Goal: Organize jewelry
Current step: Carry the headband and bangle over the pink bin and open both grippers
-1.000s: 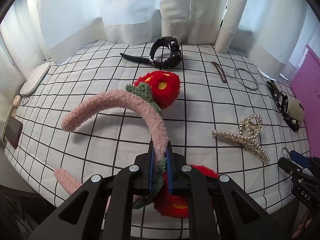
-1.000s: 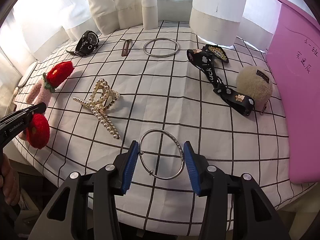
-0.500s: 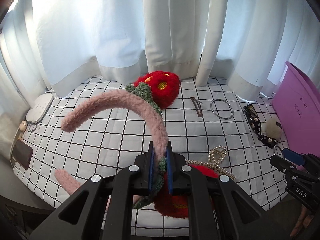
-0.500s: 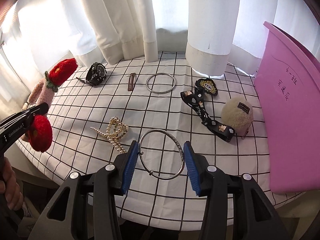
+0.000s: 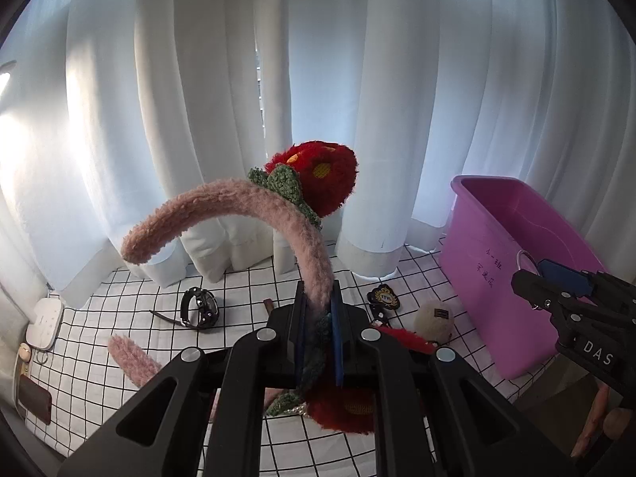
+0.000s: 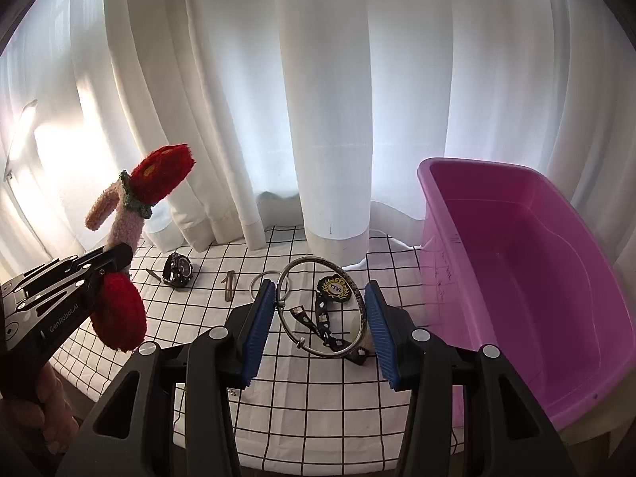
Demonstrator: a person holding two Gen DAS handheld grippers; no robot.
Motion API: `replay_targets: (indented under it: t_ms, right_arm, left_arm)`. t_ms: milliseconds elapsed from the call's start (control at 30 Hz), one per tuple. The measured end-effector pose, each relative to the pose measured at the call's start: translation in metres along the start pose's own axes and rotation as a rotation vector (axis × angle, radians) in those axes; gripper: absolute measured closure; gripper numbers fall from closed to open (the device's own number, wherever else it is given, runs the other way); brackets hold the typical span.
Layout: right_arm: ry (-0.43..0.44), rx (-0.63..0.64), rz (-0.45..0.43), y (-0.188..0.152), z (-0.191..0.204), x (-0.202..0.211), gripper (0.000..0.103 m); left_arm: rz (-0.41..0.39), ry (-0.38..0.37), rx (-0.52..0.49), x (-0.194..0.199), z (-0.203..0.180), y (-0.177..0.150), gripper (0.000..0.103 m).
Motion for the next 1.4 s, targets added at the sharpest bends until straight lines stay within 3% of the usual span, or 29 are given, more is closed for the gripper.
replay_targets:
  t_ms: [300,433,633,967,1333,1400]
  right_arm:
    - [-0.144,-0.133,-0.078,0.018,-0.113,0.036,0.058]
    - [-0.193,-0.18,-0.066,0.012,-0.157,0.038,0.058]
    - [-0.218,-0.224,-0.036,-0.003,-0.202,0.032,0.058]
    - [-0.22,-0.286,0.029,-0.011,-0.249,0.006,0.058]
    - [-0.206,-0.324,0.104,-0.015,-0.259,-0.022,0.058]
    - [-0.222,-0.321,0.106,-0.018,-0.253,-0.012,0.058]
  left_arm:
    - [-0.085,-0.173,-0.154,-0.005,-0.132,0.046,0.092]
    - [-0.078,-0.237,-0.194,-0.015,-0.186,0.052,0.092]
    - [-0.037,-0.276,-0.242,-0.039,-0.244,0.049,0.092]
    - [0.071,-0.319,-0.28,-0.083,-0.307,0.046,0.092]
    - [0.164,-0.312,-0.274,-0.102,-0.335,0.044,0.092]
    - [0.18,-0.302,-0.282,-0.108,-0.342,0.045,0.091]
Point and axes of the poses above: each gripper's, at about its wrist camera, not at the fingertips, and x roughly against the way its jaws point, z to its left, y to its top, the point moved 10 cm from there along -x, roughly the way its jaws point, and after that the axes turned 3 degrees about z, right-handed, at the moved point
